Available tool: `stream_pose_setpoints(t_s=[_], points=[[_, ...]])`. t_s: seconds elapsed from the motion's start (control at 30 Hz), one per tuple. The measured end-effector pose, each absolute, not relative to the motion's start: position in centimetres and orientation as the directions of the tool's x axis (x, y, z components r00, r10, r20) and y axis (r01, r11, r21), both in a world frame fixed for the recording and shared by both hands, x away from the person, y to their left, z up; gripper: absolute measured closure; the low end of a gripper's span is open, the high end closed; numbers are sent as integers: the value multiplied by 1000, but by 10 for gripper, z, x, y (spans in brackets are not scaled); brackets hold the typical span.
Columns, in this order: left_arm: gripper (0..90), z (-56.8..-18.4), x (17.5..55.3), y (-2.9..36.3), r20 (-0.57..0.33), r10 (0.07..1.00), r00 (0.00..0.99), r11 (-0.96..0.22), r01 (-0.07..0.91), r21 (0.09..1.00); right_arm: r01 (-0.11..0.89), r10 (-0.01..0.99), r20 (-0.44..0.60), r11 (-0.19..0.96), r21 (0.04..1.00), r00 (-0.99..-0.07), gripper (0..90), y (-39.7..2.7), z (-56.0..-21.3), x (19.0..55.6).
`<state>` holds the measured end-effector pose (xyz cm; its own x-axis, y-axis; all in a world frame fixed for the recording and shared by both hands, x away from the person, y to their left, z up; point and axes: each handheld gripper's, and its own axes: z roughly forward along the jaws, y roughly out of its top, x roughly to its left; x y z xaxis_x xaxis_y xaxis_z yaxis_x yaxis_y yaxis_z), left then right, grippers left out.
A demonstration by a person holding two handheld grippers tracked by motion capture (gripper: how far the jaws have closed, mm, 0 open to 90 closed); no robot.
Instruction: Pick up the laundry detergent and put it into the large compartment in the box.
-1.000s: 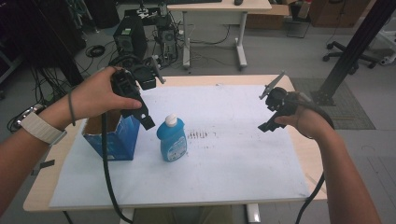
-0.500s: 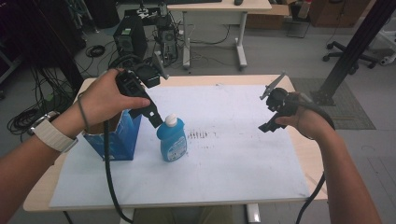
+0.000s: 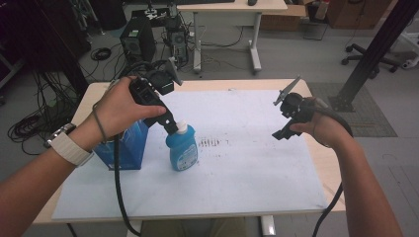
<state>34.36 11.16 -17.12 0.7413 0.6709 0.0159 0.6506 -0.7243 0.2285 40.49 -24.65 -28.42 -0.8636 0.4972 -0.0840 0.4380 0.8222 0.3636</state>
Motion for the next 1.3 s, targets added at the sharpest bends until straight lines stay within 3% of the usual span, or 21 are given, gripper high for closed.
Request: stream_pose_setpoints(t_s=[1.3], points=[[60, -201, 365, 104, -43, 607, 794, -762, 596, 252, 447, 504, -80, 820, 356, -860, 106, -249, -287, 404]])
